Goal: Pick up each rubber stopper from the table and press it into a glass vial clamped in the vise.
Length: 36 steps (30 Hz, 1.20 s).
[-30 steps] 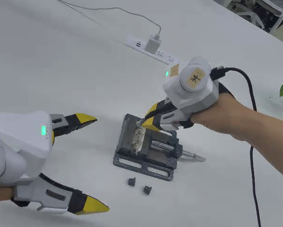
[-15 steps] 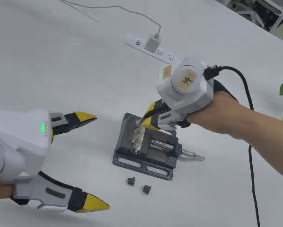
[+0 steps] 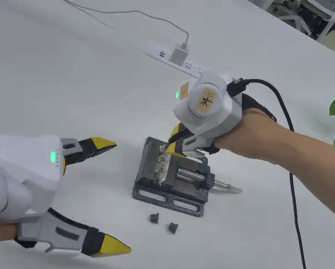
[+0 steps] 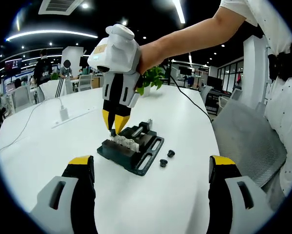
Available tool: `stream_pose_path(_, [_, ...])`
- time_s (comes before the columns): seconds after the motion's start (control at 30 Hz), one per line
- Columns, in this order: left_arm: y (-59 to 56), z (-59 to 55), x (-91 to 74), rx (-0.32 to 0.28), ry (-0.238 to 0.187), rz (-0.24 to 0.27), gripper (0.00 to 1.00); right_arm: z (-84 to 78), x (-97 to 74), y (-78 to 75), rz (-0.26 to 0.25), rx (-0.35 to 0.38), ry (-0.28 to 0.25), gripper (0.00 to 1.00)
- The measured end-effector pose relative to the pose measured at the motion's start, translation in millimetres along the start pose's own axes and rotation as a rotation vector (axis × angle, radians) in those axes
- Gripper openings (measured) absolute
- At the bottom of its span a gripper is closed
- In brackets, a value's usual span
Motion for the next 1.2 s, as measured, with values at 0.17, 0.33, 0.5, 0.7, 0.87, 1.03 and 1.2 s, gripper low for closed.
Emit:
stream_pose_path(0.17, [0.0,-0.5,-1.4,-0.006,-0.004,0.003,0.97,-1.3,-0.6,0.7,-0.004,0.010,-0.018,0.07])
stream_pose_path(0.33, [1.3,-1.4,-2.7,-0.007,-0.003,0.007,0.97,-1.3,-0.6,1.8,0.008,0.032,-0.044,0.12])
stream_pose_path(0.5, [1.5,-1.4,-3.4,-0.009,-0.004,0.009,0.97,-2.3,-10.3,1.5,0.003,0.054,-0.081,0.13])
stream_pose_path(0.7, [0.6,-1.6,-2.9,-0.012,-0.006,0.008,0.97,-9.2,-19.9,-2.9,-0.017,0.073,-0.104,0.06])
stream_pose_path(0.87, [0.2,-1.5,-1.7,-0.012,-0.005,0.005,0.97,-10.0,-19.2,-1.7,0.002,0.077,-0.117,0.02])
stream_pose_path(1.03, [0.3,-0.6,-0.9,-0.011,-0.006,0.005,0.97,-10.6,-13.6,-0.2,0.014,0.071,-0.112,0.00])
stream_pose_path(1.2, [0.1,-1.4,-0.7,-0.013,-0.004,0.002,0.97,-9.8,-10.1,-0.1,0.020,0.071,-0.112,0.00])
Point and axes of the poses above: the centre of the closed fingertips' face, and the gripper's own axes: x roughly forward along the fingers, y roughly to its left, z roughly out of its top, the point moved 10 cm from there along -x, roughly backward along the fingers, and after that the axes turned 5 degrees about y, right-handed, at the moved point
